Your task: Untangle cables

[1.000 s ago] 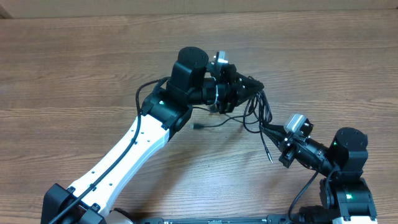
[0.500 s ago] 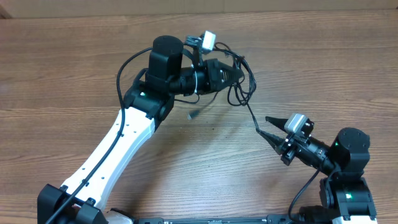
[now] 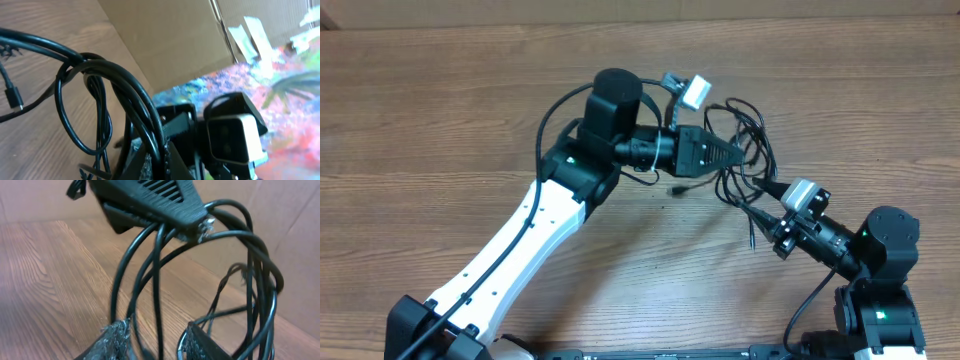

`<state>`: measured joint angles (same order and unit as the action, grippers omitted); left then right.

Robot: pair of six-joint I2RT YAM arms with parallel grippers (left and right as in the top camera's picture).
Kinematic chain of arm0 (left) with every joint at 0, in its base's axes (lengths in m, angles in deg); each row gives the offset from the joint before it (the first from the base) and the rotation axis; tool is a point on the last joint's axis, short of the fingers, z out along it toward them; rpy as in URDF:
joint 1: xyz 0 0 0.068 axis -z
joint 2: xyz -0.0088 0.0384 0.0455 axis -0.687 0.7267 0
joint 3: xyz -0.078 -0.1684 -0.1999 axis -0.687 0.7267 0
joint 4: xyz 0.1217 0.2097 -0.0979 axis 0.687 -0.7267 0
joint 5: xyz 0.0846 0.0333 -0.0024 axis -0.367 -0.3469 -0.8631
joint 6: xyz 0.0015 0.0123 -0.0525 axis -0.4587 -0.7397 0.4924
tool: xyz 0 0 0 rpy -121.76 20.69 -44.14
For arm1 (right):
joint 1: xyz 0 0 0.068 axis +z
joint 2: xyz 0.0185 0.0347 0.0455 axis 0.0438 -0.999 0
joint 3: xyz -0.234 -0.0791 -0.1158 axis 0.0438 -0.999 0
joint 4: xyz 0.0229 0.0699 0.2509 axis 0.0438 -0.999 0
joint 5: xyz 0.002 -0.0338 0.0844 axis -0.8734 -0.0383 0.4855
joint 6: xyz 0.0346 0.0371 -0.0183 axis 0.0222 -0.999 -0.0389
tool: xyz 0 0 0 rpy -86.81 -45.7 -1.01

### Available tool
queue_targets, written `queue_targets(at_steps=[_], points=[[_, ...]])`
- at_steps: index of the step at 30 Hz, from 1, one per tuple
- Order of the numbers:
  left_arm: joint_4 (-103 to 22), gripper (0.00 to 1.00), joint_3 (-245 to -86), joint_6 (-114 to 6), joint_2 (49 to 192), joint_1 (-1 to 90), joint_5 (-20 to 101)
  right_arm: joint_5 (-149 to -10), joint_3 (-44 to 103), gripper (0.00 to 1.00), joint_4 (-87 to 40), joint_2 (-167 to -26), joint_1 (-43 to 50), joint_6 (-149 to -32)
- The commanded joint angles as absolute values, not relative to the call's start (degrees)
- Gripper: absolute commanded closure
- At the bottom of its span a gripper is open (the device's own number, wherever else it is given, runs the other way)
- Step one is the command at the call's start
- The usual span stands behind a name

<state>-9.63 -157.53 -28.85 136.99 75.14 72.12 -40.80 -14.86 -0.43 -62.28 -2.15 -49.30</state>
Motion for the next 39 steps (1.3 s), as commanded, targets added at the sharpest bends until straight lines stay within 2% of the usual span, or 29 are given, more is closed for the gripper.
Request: queue_targets(at_steps=[1,3,10,17,20,26,32,39], points=[[-9.00,0.96,-159.15,-32.63,136.09,76.16,75.53,-42.02,-15.04,0.64,0.56,-62.31,-2.22,-49.45],[-9.00,0.96,-159.15,-32.65,136.11,76.38,76.14,-42.46,-15.04,0.65,0.60,-62.33,-2.22,-49.43],[-8.95,0.96,-159.15,-32.78,136.09,78.83,76.25,-42.35,-15.04,0.87,1.43,-63.81,-2.22,-49.49],[-9.00,0.96,-159.15,-32.26,136.11,80.54,72.79,-41.21,-15.04,0.88,1.39,-65.96,-2.22,-49.76],[-8.98,0.96,-159.15,-32.28,136.11,80.54,72.66,-41.06,-15.04,0.96,1.43,-65.96,-2.22,-49.93],[-9.98,0.96,-159.15,-35.93,136.11,79.53,70.28,-40.97,-15.02,0.96,3.64,-65.80,-2.22,-52.93],[-18.96,0.96,-159.15,-36.91,136.11,78.22,60.53,-36.47,-14.97,0.96,10.68,-63.94,-2.22,-57.21],[-26.05,0.96,-159.15,-39.25,136.11,78.24,57.60,-36.54,-14.97,0.96,17.30,-60.40,-2.22,-60.05]])
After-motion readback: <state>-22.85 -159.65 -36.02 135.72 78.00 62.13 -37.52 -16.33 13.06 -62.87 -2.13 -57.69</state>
